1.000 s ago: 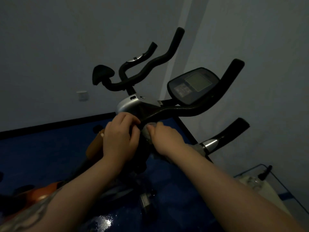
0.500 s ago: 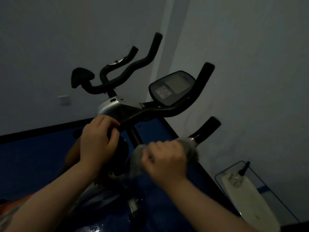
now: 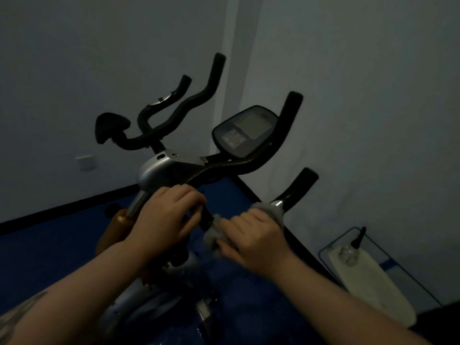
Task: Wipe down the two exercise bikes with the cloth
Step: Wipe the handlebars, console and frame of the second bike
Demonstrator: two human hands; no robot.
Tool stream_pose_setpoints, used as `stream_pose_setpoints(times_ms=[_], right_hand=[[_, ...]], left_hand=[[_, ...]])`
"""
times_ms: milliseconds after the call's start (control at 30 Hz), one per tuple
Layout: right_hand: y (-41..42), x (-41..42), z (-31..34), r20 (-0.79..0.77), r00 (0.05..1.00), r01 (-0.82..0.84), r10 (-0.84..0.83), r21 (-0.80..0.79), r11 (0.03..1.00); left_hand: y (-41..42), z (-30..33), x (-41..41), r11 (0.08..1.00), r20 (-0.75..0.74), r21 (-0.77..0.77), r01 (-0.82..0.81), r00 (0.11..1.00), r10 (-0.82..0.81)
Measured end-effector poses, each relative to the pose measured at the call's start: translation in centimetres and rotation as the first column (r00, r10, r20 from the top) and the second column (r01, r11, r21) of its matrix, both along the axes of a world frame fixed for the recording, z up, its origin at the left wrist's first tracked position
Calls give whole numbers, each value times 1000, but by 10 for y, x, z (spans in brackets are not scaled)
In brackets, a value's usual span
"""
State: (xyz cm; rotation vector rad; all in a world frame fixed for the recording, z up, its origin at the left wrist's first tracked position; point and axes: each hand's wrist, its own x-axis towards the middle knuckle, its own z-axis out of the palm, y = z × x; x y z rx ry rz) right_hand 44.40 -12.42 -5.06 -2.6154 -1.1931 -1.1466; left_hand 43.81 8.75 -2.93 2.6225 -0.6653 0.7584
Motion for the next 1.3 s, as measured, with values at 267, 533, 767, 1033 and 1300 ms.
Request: stream_pose_setpoints(times_ms=[267, 533, 767, 1033, 1300], right_hand=[[-98, 70, 89, 141, 990, 9, 22, -216, 976], [-28, 52, 58, -381, 862, 468, -336, 851, 236], [4, 4, 14, -287, 906, 413, -312, 764, 496], [6, -23, 20, -259, 957, 145, -133, 26, 989], [88, 30, 35, -671, 622, 304, -403, -267, 914]], left_hand=[[6, -6, -2, 990, -26, -138, -13, 1000, 10], [7, -8, 0, 983, 8, -183, 6, 1000, -4], [7, -12, 3, 980, 49, -199, 0, 999, 10], [10, -17, -1, 903, 47, -389, -181, 975, 216], [9, -18, 0, 600, -202, -650, -466, 867, 455]])
